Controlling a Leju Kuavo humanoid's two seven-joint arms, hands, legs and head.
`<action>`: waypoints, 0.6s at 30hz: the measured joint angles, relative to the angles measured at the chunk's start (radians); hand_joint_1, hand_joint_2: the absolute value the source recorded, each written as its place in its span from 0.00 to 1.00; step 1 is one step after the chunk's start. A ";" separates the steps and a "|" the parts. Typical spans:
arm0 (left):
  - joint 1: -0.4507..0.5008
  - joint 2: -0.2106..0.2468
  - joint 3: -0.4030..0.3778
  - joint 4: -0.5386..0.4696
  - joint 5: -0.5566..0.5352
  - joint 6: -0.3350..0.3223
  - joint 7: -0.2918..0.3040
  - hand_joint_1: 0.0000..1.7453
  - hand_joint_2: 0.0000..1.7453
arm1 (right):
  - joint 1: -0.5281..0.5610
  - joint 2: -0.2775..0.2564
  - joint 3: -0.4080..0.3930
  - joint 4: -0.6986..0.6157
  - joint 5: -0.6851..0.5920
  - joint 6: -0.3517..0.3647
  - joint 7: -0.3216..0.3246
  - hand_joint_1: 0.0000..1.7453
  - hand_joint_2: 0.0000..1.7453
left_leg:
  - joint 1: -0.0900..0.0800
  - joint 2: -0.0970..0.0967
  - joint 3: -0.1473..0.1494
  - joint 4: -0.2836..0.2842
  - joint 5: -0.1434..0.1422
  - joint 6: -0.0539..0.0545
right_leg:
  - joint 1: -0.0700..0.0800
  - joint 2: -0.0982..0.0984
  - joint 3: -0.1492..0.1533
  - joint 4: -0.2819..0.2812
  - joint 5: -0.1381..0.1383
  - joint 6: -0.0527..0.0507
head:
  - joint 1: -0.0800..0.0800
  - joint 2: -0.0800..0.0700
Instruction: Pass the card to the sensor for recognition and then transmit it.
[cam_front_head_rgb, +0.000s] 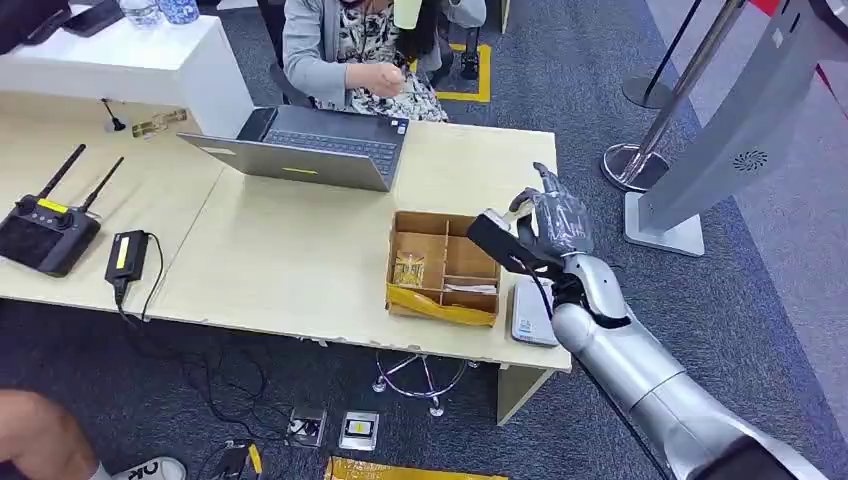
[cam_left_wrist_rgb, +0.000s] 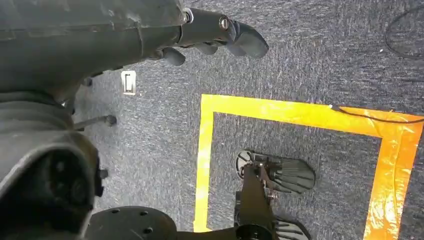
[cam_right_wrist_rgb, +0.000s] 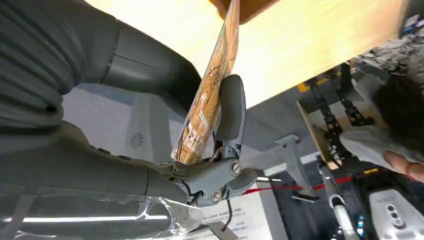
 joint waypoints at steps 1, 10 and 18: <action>-0.002 0.000 0.000 0.000 0.000 0.000 0.000 0.00 0.00 | -0.002 0.005 0.001 0.000 0.005 0.001 0.000 1.00 1.00 | 0.000 0.000 0.000 0.000 0.000 0.000 | 0.000 0.000 0.000 0.000 0.000 0.000 | 0.000 0.000; -0.009 -0.005 -0.008 0.000 -0.009 -0.006 0.010 0.00 0.00 | -0.018 0.060 0.006 0.012 0.022 0.011 0.005 1.00 1.00 | 0.000 0.000 0.000 0.000 0.000 0.000 | 0.000 0.000 0.000 0.000 0.000 0.000 | 0.000 0.000; -0.010 -0.005 -0.014 0.000 -0.007 -0.008 0.010 0.00 0.00 | -0.024 0.099 0.006 0.033 0.029 0.010 -0.011 1.00 1.00 | 0.000 0.000 0.000 0.000 0.000 0.000 | 0.000 -0.001 0.000 0.000 0.000 0.000 | 0.000 0.000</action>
